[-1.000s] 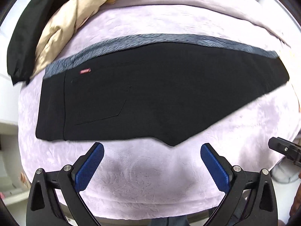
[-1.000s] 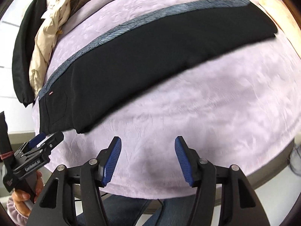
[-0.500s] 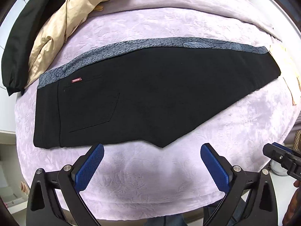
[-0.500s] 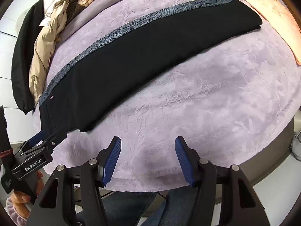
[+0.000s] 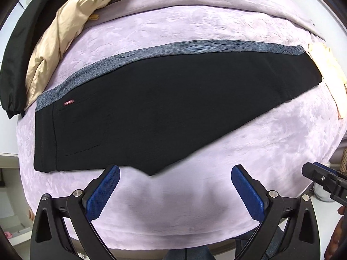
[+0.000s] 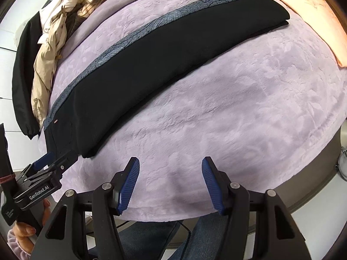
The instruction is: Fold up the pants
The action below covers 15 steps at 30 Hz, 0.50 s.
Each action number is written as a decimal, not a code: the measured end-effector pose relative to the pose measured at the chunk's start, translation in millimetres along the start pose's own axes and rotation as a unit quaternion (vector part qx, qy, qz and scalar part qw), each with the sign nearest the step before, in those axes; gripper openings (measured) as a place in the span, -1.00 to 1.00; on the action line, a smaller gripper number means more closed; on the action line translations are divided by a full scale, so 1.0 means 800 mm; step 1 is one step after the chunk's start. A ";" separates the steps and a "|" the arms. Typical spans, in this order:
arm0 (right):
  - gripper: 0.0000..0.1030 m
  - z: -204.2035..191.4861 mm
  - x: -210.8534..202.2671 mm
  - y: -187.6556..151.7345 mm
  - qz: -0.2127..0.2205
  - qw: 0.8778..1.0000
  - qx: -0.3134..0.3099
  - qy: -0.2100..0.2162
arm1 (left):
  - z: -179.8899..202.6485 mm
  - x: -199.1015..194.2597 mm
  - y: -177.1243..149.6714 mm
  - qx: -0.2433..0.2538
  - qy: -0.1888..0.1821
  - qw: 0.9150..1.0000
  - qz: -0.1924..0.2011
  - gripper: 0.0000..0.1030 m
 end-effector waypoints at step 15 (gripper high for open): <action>0.24 0.123 -0.014 0.117 -0.008 0.998 -0.067 0.016 | 0.150 -0.016 0.044 -0.030 0.061 0.998 -0.015 1.00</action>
Point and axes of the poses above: each gripper's, at about its wrist camera, not at the fingertips, and x roughly the way its jaws point, z to its right, y to its top, the point moved 6 cm from there along x, roughly the way its jaws point, and after that the axes turned 11 degrees about z, right-handed, at the moved point
